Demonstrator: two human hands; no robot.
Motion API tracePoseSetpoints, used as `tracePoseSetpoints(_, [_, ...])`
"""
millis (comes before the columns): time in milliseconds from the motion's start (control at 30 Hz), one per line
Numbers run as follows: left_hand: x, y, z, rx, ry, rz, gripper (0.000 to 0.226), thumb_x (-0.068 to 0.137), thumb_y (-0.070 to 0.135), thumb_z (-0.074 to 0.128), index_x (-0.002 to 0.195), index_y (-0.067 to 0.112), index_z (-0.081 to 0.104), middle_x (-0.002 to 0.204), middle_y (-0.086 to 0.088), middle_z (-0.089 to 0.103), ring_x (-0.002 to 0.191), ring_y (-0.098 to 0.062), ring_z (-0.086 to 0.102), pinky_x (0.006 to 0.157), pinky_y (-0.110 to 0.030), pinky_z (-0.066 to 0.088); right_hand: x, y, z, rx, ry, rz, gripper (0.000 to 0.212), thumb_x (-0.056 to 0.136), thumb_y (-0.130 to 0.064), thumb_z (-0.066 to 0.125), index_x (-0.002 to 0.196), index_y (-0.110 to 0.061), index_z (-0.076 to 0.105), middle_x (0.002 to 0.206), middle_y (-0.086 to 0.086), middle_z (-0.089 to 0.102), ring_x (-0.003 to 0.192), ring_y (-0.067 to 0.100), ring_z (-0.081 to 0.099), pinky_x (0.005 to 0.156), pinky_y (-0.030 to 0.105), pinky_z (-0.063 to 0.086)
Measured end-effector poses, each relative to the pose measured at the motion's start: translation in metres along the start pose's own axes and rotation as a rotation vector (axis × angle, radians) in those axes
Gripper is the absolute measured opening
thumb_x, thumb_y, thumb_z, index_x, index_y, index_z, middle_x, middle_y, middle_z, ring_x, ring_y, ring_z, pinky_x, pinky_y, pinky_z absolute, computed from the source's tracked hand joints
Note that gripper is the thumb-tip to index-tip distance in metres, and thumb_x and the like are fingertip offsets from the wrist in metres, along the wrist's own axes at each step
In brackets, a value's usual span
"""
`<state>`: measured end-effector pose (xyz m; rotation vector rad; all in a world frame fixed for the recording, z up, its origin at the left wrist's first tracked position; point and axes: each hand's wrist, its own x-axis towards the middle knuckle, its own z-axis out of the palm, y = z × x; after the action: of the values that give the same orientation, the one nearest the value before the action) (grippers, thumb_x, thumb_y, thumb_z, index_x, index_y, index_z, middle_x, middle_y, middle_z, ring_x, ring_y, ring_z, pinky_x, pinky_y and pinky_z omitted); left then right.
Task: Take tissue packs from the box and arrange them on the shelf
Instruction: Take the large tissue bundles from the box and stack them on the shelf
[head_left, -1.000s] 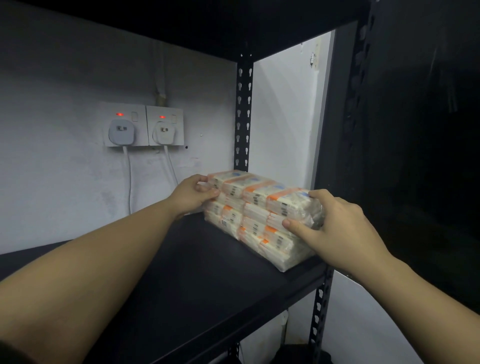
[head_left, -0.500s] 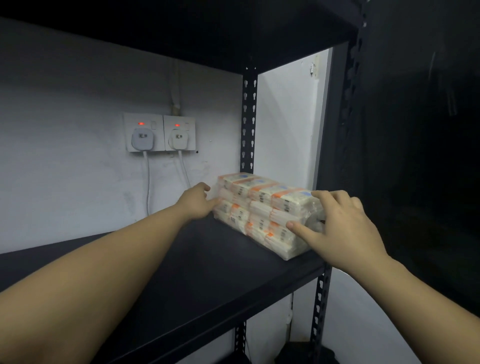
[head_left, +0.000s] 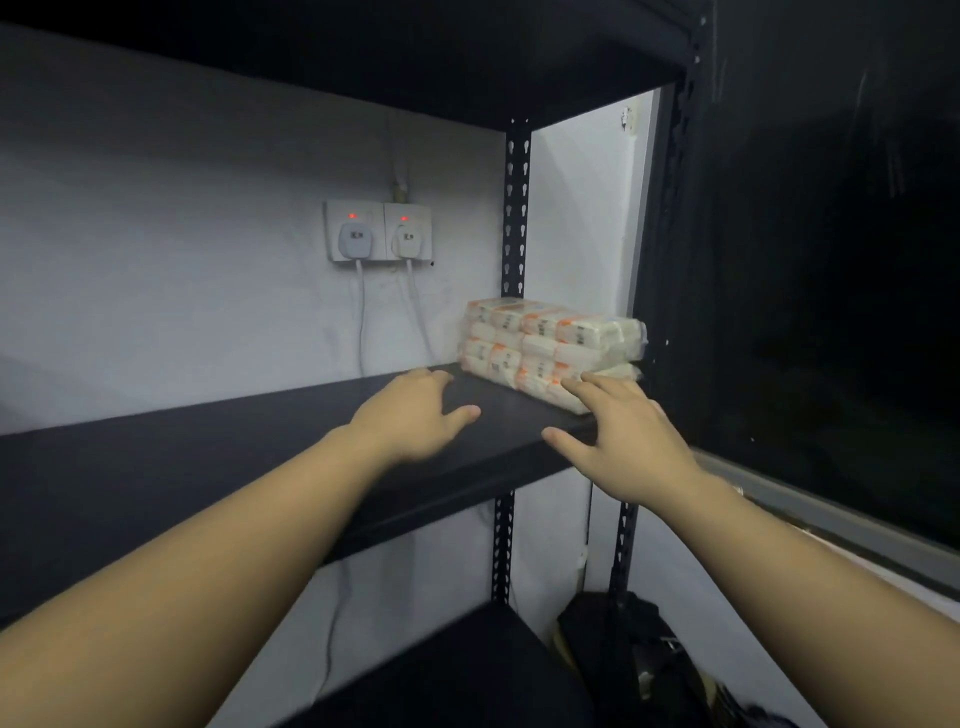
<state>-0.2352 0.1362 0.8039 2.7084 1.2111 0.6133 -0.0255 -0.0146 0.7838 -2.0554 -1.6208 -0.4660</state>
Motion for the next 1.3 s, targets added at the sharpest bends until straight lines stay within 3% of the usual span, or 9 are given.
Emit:
tracePoseSetpoints(267, [-0.134, 0.02, 0.033, 0.114, 0.028, 0.146, 0.076, 0.103, 0.06, 0.042, 0.163, 0.016, 0.027, 0.168, -0.003, 0.03, 0.156, -0.02, 0.022, 0.13, -0.043, 0.01, -0.094, -0.035, 0.019, 0.06, -0.15, -0.027, 0.076, 0.096, -0.068, 0.05, 0.16, -0.032, 0.033, 0.167, -0.004, 0.032, 0.154, 0.018, 0.023, 0.124, 0.043, 0.024])
tracePoseSetpoints(433, [-0.207, 0.009, 0.091, 0.056, -0.033, 0.15, 0.069, 0.102, 0.056, 0.047, 0.159, 0.018, 0.035, 0.161, -0.001, 0.041, 0.149, -0.021, 0.035, 0.128, -0.041, 0.018, -0.165, -0.044, 0.057, 0.11, -0.254, -0.05, 0.074, 0.097, -0.064, 0.052, 0.16, -0.03, 0.034, 0.165, -0.005, 0.036, 0.151, 0.017, 0.028, 0.123, 0.041, 0.027])
tracePoseSetpoints(533, [-0.252, -0.012, 0.142, 0.005, -0.143, 0.055, 0.07, 0.102, 0.056, 0.049, 0.158, 0.017, 0.037, 0.159, -0.003, 0.044, 0.147, -0.023, 0.038, 0.123, -0.037, 0.029, -0.215, -0.043, 0.097, 0.149, -0.357, -0.069, 0.073, 0.097, -0.061, 0.054, 0.159, -0.026, 0.038, 0.163, -0.002, 0.04, 0.149, 0.019, 0.032, 0.121, 0.041, 0.03])
tracePoseSetpoints(800, [-0.372, -0.068, 0.282, -0.125, -0.428, -0.222, 0.068, 0.101, 0.054, 0.054, 0.156, 0.019, 0.041, 0.153, 0.0, 0.049, 0.142, -0.02, 0.043, 0.116, -0.034, 0.038, -0.335, -0.029, 0.223, 0.301, -0.664, -0.056, 0.065, 0.098, -0.055, 0.059, 0.154, -0.023, 0.047, 0.157, 0.0, 0.048, 0.145, 0.021, 0.041, 0.117, 0.043, 0.038])
tracePoseSetpoints(967, [-0.448, -0.098, 0.36, -0.198, -0.629, -0.395, 0.073, 0.096, 0.068, 0.048, 0.154, 0.024, 0.044, 0.15, 0.0, 0.05, 0.14, -0.023, 0.045, 0.112, -0.038, 0.042, -0.403, -0.029, 0.306, 0.36, -0.855, -0.028, 0.068, 0.093, -0.06, 0.052, 0.148, -0.019, 0.055, 0.148, 0.002, 0.058, 0.137, 0.025, 0.051, 0.114, 0.039, 0.041])
tracePoseSetpoints(1167, [-0.528, -0.135, 0.449, -0.27, -0.712, -0.59, 0.065, 0.096, 0.06, 0.058, 0.152, 0.028, 0.047, 0.152, 0.003, 0.05, 0.143, -0.019, 0.042, 0.113, -0.032, 0.036, -0.476, -0.039, 0.405, 0.401, -1.016, -0.004, 0.068, 0.088, -0.062, 0.053, 0.143, -0.023, 0.058, 0.128, 0.006, 0.07, 0.119, 0.028, 0.062, 0.098, 0.045, 0.053])
tracePoseSetpoints(1300, [-0.567, -0.158, 0.507, -0.313, -0.747, -0.668, 0.07, 0.095, 0.064, 0.058, 0.155, 0.032, 0.04, 0.158, 0.006, 0.043, 0.148, -0.015, 0.034, 0.114, -0.031, 0.034, -0.522, -0.044, 0.471, 0.35, -1.116, 0.058, 0.069, 0.084, -0.072, 0.049, 0.137, -0.029, 0.061, 0.119, 0.0, 0.07, 0.111, 0.024, 0.062, 0.091, 0.041, 0.054])
